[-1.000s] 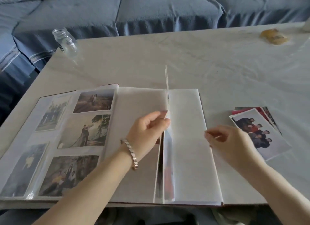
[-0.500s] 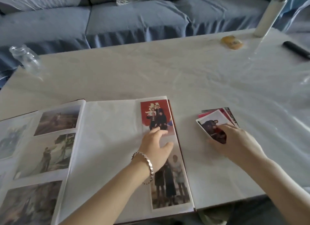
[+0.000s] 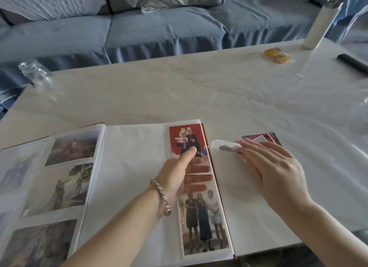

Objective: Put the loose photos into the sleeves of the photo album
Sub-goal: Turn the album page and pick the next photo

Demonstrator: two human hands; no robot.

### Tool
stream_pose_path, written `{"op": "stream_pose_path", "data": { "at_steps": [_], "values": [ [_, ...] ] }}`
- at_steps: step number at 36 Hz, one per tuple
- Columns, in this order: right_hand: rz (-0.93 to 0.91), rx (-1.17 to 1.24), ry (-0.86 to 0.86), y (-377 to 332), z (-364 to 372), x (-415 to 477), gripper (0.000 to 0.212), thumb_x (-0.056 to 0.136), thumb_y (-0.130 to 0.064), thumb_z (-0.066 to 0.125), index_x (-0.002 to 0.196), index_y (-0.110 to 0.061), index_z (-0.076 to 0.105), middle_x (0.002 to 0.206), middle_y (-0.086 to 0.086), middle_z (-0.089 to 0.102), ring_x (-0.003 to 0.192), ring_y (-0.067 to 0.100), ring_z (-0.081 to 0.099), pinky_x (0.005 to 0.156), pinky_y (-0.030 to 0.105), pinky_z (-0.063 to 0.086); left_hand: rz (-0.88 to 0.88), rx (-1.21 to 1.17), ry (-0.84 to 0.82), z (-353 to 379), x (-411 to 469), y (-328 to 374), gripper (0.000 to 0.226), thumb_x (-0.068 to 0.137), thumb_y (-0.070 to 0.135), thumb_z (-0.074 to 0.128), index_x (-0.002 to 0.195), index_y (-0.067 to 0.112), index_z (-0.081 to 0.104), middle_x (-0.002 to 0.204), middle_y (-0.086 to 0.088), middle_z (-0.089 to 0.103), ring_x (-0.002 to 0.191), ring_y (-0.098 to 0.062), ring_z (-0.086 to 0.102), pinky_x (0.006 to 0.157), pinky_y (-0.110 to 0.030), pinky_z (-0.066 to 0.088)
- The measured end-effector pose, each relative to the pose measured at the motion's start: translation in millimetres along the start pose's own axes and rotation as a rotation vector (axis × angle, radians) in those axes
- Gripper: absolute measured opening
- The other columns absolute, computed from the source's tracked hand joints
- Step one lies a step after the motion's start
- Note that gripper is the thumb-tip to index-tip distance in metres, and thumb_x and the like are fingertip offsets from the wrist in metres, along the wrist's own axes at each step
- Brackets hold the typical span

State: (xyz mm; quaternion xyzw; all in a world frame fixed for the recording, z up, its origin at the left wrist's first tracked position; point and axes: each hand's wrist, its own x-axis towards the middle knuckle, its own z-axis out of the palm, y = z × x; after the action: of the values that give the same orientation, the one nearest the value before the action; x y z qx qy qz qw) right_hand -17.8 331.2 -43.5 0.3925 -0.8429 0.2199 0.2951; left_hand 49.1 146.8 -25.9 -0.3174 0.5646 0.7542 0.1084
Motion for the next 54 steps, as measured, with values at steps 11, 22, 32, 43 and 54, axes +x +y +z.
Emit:
{"op": "stream_pose_path", "data": {
  "at_steps": [11, 22, 32, 43, 54],
  "values": [
    [0.495, 0.414, -0.32, -27, 5, -1, 0.057, 0.071, -0.058, 0.062, 0.119, -0.027, 0.059, 0.137, -0.006, 0.044, 0.129, 0.016, 0.036, 0.106, 0.04, 0.031, 0.162, 0.109, 0.199, -16, -1, -8, 0.01, 0.09, 0.018, 0.059, 0.085, 0.017, 0.067, 0.094, -0.01, 0.07, 0.086, -0.027, 0.067, 0.066, -0.044, 0.059],
    [1.137, 0.782, -0.366, -23, 17, 3, 0.007, 0.078, -0.013, 0.072, 0.081, -0.017, 0.068, 0.064, -0.007, 0.068, 0.048, 0.002, 0.062, 0.044, 0.011, 0.047, 0.224, -0.038, 0.352, -32, -1, -20, 0.01, 0.088, 0.02, 0.06, 0.08, 0.014, 0.062, 0.075, -0.003, 0.071, 0.065, -0.019, 0.069, 0.054, -0.03, 0.058],
    [1.191, 0.87, -0.049, -2, 21, 25, 0.006, 0.086, -0.014, 0.064, 0.081, -0.015, 0.062, 0.07, -0.003, 0.067, 0.044, 0.0, 0.056, 0.042, 0.014, 0.048, 0.334, 0.722, 0.398, -54, -3, -36, 0.027, 0.09, 0.028, 0.06, 0.111, 0.011, 0.065, 0.093, 0.005, 0.067, 0.079, -0.009, 0.062, 0.068, -0.018, 0.053],
    [0.817, 0.484, -0.173, -35, 57, 61, 0.02, 0.095, -0.015, 0.05, 0.108, -0.008, 0.063, 0.088, 0.006, 0.07, 0.06, 0.014, 0.063, 0.052, 0.019, 0.043, 0.344, 1.556, 0.695, -114, 18, -46, 0.089, 0.069, 0.062, -0.009, 0.149, 0.025, -0.003, 0.15, -0.005, -0.028, 0.138, -0.022, -0.026, 0.101, -0.035, -0.03],
    [0.707, 0.433, -0.346, -69, 79, 66, 0.028, 0.094, -0.008, 0.05, 0.118, -0.01, 0.063, 0.083, 0.001, 0.065, 0.053, 0.007, 0.058, 0.044, 0.009, 0.041, 0.291, 1.544, 0.693, -115, 17, -55, 0.069, 0.083, 0.053, 0.025, 0.137, 0.016, 0.047, 0.142, -0.021, 0.041, 0.132, -0.037, 0.038, 0.111, -0.037, 0.0]
  ]
}}
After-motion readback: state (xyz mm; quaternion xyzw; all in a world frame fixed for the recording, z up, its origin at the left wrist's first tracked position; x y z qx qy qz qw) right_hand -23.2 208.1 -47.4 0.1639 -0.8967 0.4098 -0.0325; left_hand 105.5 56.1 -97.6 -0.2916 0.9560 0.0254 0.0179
